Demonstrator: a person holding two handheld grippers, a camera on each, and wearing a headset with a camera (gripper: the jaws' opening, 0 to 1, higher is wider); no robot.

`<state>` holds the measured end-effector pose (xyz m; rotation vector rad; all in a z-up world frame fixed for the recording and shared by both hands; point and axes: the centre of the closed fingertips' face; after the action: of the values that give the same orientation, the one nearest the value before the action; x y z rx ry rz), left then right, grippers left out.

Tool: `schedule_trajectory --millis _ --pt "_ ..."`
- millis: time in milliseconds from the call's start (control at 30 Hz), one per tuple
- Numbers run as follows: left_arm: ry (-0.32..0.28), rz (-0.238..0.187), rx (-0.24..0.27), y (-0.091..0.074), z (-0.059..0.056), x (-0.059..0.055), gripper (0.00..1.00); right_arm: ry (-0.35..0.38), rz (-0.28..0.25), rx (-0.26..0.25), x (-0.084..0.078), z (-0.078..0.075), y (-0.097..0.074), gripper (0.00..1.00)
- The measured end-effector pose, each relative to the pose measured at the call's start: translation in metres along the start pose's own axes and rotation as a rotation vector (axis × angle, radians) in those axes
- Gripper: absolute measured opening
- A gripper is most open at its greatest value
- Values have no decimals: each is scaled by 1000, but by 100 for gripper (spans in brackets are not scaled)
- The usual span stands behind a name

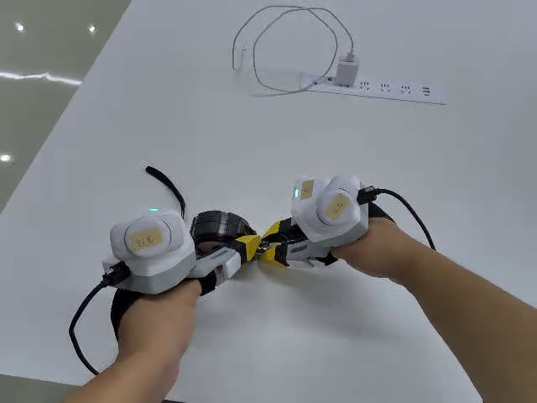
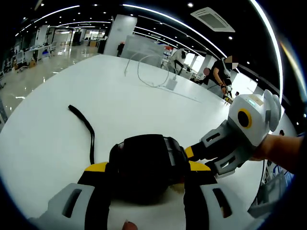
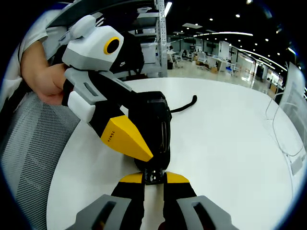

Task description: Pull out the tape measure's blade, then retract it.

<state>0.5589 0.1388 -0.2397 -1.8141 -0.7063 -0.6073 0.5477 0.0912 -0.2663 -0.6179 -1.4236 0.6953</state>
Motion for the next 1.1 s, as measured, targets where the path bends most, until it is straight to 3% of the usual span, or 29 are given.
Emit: schedule_trajectory --millis 933,1100 --pt "11 -17 2 0 -1 1 60 -22 -5 -12 2 1 1 12" --pt "15 -4 -3 -1 -1 0 60 0 -10 -31 3 -5 -2 19"
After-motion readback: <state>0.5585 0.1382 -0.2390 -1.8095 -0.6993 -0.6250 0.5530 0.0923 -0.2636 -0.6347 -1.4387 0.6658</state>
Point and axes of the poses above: the centre of the closed fingertips' face, and the gripper's own axes: y roughly forward along the fingers, z roughly to its left, x roughly out of its top, and after that the axes turned 5 degrees about z, right-handed
